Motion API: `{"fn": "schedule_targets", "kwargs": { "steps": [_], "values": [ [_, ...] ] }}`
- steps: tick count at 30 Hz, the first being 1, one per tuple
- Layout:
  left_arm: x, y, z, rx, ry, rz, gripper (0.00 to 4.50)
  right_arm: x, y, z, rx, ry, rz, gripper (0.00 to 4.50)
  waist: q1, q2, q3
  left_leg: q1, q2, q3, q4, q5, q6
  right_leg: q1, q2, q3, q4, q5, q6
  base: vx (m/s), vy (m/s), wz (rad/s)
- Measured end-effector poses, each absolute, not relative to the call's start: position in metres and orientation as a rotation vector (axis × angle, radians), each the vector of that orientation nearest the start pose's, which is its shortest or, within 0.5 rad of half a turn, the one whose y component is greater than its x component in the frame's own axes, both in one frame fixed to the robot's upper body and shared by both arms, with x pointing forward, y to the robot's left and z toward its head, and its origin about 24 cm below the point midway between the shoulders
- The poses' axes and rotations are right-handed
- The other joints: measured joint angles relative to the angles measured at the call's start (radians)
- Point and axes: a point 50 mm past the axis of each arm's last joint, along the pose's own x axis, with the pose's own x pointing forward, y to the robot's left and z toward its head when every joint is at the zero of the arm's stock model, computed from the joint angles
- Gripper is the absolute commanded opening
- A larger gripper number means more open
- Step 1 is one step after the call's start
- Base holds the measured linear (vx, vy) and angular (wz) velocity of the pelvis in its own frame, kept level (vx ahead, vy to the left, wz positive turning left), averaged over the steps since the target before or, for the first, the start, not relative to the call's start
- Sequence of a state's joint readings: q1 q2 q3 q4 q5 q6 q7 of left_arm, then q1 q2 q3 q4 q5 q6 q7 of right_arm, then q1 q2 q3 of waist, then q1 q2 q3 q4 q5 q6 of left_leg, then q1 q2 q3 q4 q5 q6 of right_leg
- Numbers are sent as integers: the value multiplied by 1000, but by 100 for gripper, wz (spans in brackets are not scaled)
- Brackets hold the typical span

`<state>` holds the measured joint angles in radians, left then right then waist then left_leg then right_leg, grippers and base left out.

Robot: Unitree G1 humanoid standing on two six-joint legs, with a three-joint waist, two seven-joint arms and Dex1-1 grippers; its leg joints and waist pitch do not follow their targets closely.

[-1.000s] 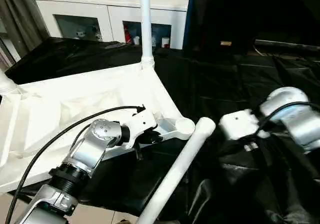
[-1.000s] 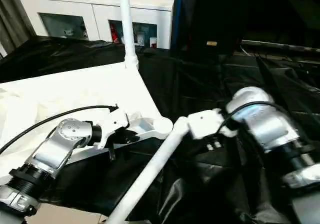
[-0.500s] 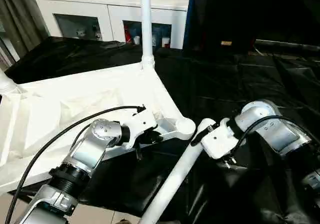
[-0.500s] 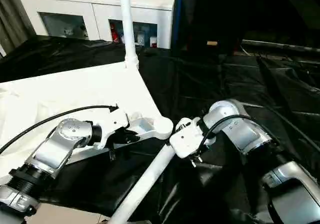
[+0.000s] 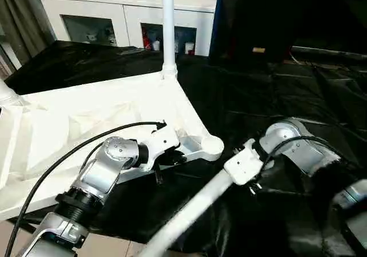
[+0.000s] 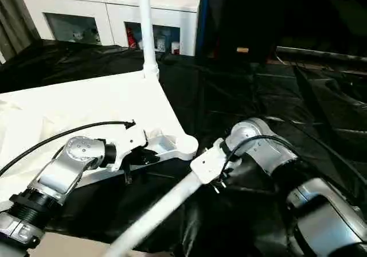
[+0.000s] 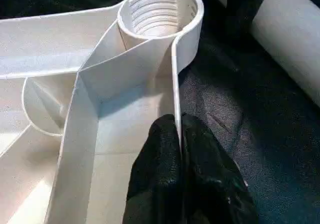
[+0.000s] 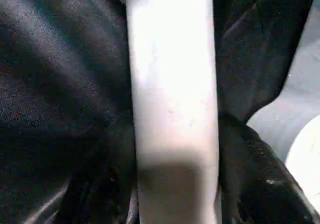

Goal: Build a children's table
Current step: Pick table leg

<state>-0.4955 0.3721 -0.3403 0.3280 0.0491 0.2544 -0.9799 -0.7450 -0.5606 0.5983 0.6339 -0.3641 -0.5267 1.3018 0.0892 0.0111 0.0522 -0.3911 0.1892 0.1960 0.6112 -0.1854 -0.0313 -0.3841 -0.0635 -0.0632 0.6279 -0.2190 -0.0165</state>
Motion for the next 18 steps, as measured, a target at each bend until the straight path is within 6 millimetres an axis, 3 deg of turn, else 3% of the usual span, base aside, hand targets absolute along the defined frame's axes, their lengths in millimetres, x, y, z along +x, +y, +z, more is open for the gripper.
{"fn": "schedule_targets", "kwargs": {
  "steps": [1,2,7,13,18],
  "values": [
    [305,116,55,470,405,-1173,46,311,-140,70,-1358,332,1724,191,0,-1,0,0,0,0,0,0,0,0,0,0,0,0,0,0,0,0],
    [305,116,55,466,403,-1174,57,311,-140,70,-1355,332,1724,190,0,-1,0,0,0,0,0,0,0,0,0,0,0,0,0,0,0,0],
    [306,113,61,442,368,-1190,92,311,-141,70,-1300,328,1727,188,0,-1,1,-1,0,1,2,0,0,0,0,0,0,0,0,0,0,0],
    [309,109,82,356,229,-1222,139,312,-145,73,-1201,300,1714,186,-2,-1,1,0,1,1,2,0,0,0,0,0,1,0,0,0,0,0],
    [321,113,106,258,92,-1123,179,309,-156,80,-1074,282,1685,186,-1,-2,1,-1,1,1,2,0,0,0,0,0,2,0,0,0,0,0]
  ]
}}
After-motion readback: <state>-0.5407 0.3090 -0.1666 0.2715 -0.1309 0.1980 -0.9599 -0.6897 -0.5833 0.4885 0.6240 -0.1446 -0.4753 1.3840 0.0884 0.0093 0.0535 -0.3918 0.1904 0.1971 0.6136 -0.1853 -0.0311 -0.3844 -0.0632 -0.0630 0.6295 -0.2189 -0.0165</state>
